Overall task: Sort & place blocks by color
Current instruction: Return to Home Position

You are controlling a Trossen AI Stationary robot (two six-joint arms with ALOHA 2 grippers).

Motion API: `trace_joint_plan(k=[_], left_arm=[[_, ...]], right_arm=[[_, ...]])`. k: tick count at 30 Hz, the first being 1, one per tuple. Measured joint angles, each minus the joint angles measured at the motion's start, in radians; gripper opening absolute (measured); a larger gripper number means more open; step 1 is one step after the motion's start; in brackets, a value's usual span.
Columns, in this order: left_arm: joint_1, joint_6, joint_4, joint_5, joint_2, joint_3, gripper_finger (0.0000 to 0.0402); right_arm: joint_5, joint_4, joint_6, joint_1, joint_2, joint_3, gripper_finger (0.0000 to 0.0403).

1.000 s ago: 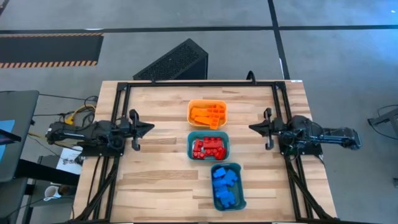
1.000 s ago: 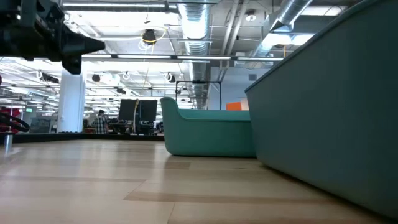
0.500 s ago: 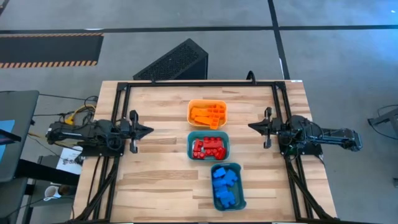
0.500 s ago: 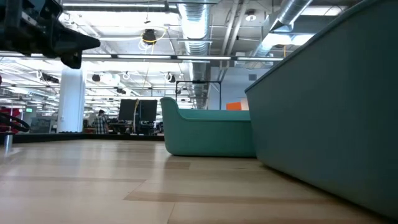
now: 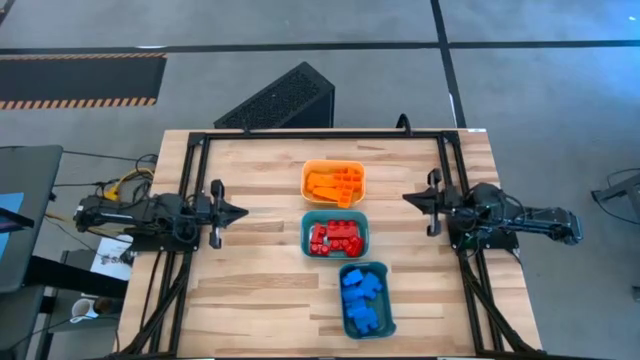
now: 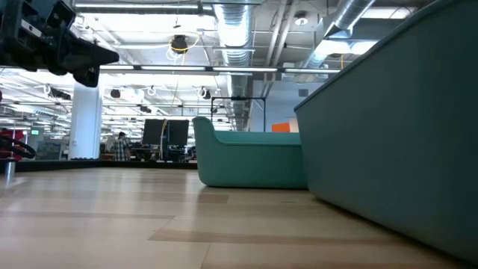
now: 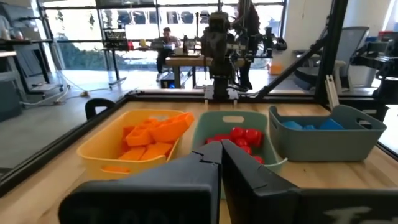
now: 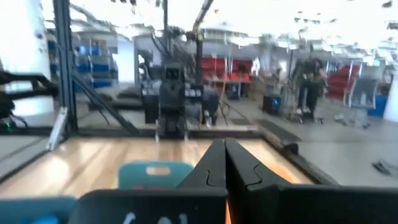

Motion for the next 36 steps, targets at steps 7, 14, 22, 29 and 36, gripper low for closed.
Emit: trace_joint_plan(k=[7, 14, 22, 29, 36], left_arm=[[0.000, 0.003, 0.011, -0.001, 0.000, 0.000, 0.0000], [0.000, 0.005, 0.028, 0.008, 0.000, 0.000, 0.0000], [0.000, 0.014, 0.101, 0.035, 0.001, 0.000, 0.0000], [0.000, 0.049, 0.132, 0.063, 0.000, 0.000, 0.0000], [0.000, 0.031, 0.177, 0.151, 0.003, -0.049, 0.0000]], right_arm=[[0.043, -0.144, 0.024, -0.028, 0.000, -0.015, 0.0008], [0.040, -0.155, 0.051, -0.046, 0.004, -0.014, 0.0008], [0.043, -0.159, 0.092, -0.063, 0.004, -0.014, 0.0015], [0.043, -0.158, 0.092, -0.063, 0.004, -0.014, 0.0033], [0.043, -0.157, 0.092, -0.063, 0.004, -0.014, 0.0033]])
